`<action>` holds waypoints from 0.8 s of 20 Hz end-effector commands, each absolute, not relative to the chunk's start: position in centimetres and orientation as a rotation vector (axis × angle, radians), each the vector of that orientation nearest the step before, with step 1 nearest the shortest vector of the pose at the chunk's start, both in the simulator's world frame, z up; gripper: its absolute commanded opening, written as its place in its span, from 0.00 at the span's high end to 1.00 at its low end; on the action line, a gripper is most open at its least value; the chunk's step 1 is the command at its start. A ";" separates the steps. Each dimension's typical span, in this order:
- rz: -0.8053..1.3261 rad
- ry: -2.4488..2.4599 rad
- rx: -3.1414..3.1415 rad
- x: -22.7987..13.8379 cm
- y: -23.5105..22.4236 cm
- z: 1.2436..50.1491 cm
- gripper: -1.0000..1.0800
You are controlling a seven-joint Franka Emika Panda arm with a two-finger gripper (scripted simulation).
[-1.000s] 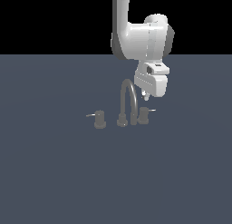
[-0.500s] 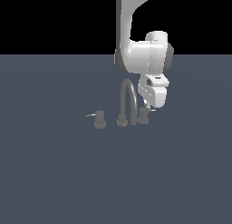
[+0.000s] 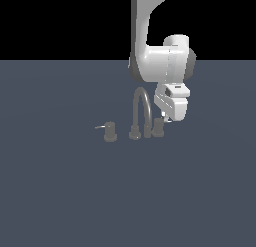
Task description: Turn on the faucet by rotating a designated handle.
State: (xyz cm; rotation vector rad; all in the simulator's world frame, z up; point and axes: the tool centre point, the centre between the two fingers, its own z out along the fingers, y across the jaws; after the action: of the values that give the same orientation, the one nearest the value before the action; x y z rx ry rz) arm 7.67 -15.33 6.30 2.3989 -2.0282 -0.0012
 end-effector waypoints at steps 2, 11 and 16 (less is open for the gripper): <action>0.000 -2.030 2.398 6.6 -16.2 6.3 1.00; 0.006 -2.026 2.406 5.1 -16.1 6.3 1.00; 0.003 -2.028 2.402 3.5 -16.3 6.3 1.00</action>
State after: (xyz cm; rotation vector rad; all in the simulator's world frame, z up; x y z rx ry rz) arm 5.00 -16.24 6.33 2.4149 -2.0278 0.0357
